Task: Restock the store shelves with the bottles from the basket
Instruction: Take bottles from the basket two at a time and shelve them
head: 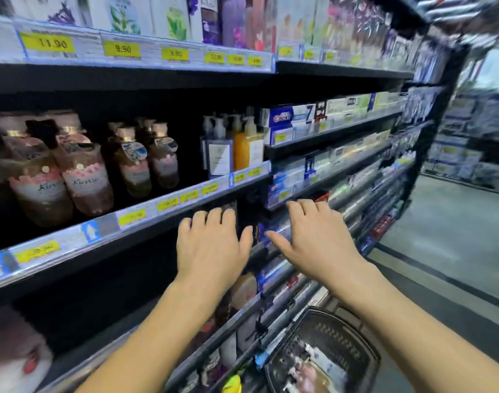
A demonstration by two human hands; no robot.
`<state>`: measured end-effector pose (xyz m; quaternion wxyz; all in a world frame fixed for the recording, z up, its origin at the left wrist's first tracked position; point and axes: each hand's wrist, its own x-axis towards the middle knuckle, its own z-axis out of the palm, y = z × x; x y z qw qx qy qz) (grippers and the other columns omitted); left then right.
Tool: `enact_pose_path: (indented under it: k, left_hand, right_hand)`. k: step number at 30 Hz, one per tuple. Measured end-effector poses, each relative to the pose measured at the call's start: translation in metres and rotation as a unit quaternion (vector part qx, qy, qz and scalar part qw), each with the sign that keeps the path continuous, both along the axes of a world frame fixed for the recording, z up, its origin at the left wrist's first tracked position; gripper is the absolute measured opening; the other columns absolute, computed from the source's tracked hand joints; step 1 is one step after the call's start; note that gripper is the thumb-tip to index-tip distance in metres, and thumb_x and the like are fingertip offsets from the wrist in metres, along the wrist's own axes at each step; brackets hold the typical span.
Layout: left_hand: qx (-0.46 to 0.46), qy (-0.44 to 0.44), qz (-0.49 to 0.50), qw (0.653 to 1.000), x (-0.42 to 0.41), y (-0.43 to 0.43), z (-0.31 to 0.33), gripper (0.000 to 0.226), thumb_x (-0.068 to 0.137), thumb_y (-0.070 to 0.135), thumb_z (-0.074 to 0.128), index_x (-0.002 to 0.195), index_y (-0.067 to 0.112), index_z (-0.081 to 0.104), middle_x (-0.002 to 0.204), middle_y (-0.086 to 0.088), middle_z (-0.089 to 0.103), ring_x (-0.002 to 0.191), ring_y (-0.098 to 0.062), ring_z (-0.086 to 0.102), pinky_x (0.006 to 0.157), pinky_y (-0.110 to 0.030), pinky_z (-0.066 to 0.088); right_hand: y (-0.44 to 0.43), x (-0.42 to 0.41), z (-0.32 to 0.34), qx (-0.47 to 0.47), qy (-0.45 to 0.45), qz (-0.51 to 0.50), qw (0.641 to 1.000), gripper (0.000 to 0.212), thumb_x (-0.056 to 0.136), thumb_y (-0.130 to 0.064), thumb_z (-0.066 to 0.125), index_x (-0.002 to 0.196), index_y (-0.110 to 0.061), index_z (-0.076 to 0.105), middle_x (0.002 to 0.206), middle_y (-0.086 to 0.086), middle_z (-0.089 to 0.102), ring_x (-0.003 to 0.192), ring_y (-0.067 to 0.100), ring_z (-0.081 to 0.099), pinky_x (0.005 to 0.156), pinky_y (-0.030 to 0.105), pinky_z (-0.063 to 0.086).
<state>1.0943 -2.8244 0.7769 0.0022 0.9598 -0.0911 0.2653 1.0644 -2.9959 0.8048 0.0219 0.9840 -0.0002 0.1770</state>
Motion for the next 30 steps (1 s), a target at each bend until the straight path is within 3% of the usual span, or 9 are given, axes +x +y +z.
enact_pose_path:
  k: [4, 11, 15, 22, 26, 28, 30]
  left_hand:
    - [0.002, 0.017, -0.01, 1.0, 0.012, -0.077, -0.016, 0.056, 0.089, 0.057, 0.037, 0.107, 0.015, 0.07, 0.104, -0.007, 0.073, 0.094, -0.035, 0.065, 0.082, -0.045, 0.048]
    - [-0.005, 0.056, 0.006, 0.998, 0.033, -0.192, -0.045, 0.062, 0.089, 0.057, 0.028, 0.107, 0.015, 0.07, 0.1, -0.006, 0.072, 0.093, -0.034, 0.065, 0.079, -0.044, 0.047]
    - [-0.004, 0.101, 0.032, 0.994, 0.05, -0.226, -0.061, 0.069, 0.089, 0.06, 0.019, 0.117, 0.018, 0.065, 0.111, -0.004, 0.071, 0.104, -0.032, 0.062, 0.088, -0.043, 0.044]
    - [-0.014, 0.156, 0.049, 0.986, 0.105, -0.244, -0.111, 0.062, 0.096, 0.059, 0.028, 0.13, 0.018, 0.059, 0.122, -0.006, 0.068, 0.113, -0.032, 0.059, 0.099, -0.045, 0.043]
    - [-0.054, 0.212, 0.049, 0.974, 0.14, -0.259, -0.15, 0.062, 0.091, 0.055, 0.026, 0.119, 0.015, 0.065, 0.115, -0.009, 0.07, 0.107, -0.034, 0.061, 0.092, -0.045, 0.042]
    - [-0.049, 0.216, 0.053, 0.974, 0.15, -0.266, -0.169, 0.059, 0.092, 0.054, 0.026, 0.108, 0.015, 0.067, 0.105, -0.01, 0.071, 0.099, -0.034, 0.062, 0.086, -0.045, 0.044]
    - [-0.043, 0.253, 0.067, 0.964, 0.158, -0.274, -0.184, 0.052, 0.097, 0.055, 0.03, 0.113, 0.019, 0.063, 0.113, -0.006, 0.069, 0.105, -0.031, 0.06, 0.09, -0.044, 0.042]
  right_hand:
    - [-0.078, 0.007, -0.012, 0.007, 0.009, -0.004, 1.0, 0.069, 0.092, -0.069, 0.042, 0.129, -0.013, 0.054, 0.128, 0.012, 0.061, 0.116, 0.038, 0.056, 0.095, 0.048, 0.048]
    - [-0.196, 0.032, -0.033, 0.006, 0.047, 0.003, 0.999, 0.069, 0.094, -0.069, 0.044, 0.139, -0.016, 0.047, 0.14, 0.009, 0.053, 0.127, 0.035, 0.049, 0.103, 0.046, 0.042]
    - [-0.233, 0.058, -0.049, 0.016, 0.087, 0.01, 0.996, 0.069, 0.096, -0.068, 0.042, 0.141, -0.016, 0.045, 0.141, 0.008, 0.052, 0.129, 0.034, 0.047, 0.104, 0.046, 0.041]
    - [-0.253, 0.12, -0.093, 0.018, 0.141, 0.019, 0.99, 0.07, 0.096, -0.066, 0.042, 0.143, -0.014, 0.042, 0.144, 0.01, 0.05, 0.132, 0.035, 0.045, 0.108, 0.047, 0.04]
    - [-0.261, 0.15, -0.127, 0.007, 0.153, 0.025, 0.988, 0.074, 0.094, -0.065, 0.038, 0.137, -0.007, 0.052, 0.126, 0.016, 0.061, 0.115, 0.041, 0.056, 0.093, 0.051, 0.049]
    - [-0.266, 0.164, -0.143, 0.001, 0.161, 0.033, 0.986, 0.068, 0.093, -0.063, 0.046, 0.128, -0.006, 0.058, 0.117, 0.016, 0.064, 0.106, 0.041, 0.06, 0.086, 0.049, 0.052]
    - [-0.271, 0.177, -0.161, -0.014, 0.181, 0.042, 0.982, 0.06, 0.093, -0.061, 0.053, 0.122, -0.008, 0.059, 0.114, 0.014, 0.065, 0.104, 0.04, 0.061, 0.083, 0.047, 0.051]
